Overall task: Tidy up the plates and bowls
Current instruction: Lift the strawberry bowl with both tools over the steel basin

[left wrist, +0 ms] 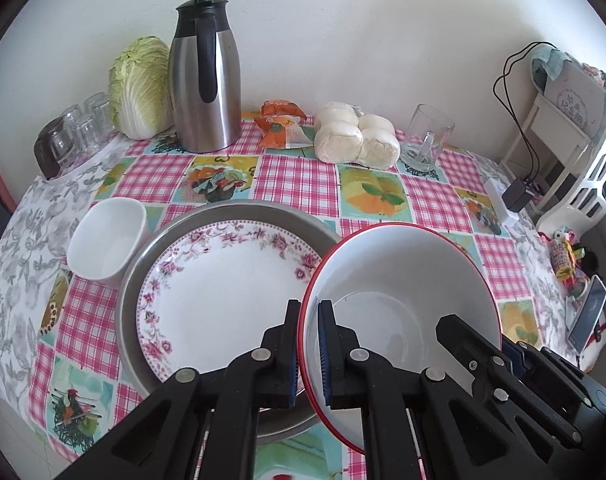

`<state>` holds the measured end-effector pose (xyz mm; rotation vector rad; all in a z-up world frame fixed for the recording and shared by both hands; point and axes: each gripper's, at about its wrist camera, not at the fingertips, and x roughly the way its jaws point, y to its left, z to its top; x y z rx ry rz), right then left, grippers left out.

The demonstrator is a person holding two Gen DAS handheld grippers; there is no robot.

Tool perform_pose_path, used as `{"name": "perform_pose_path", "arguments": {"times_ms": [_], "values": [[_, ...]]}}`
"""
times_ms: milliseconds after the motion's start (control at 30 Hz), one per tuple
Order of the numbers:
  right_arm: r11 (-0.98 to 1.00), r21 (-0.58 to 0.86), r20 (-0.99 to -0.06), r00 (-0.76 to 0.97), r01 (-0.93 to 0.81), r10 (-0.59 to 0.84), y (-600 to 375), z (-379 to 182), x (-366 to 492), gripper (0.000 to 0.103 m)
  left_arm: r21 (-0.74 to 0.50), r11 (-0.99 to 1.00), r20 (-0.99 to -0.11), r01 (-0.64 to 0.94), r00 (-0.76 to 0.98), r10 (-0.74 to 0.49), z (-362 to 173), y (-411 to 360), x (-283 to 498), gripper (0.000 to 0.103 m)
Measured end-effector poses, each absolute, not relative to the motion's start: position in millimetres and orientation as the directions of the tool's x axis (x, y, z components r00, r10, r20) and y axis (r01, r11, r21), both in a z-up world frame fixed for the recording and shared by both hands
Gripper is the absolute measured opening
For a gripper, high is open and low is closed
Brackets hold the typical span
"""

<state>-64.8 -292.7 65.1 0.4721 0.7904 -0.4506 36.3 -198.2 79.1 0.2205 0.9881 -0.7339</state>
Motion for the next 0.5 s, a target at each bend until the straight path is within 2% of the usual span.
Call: {"name": "perform_pose_path", "arguments": {"times_ms": [500], "values": [[0.821,0.206,-0.796,0.579,0.533,-0.176,-273,57,-37,0.015,-0.307,0.761,-0.806,0.571,0.269,-0.527,60,-161,70,0.01]]}}
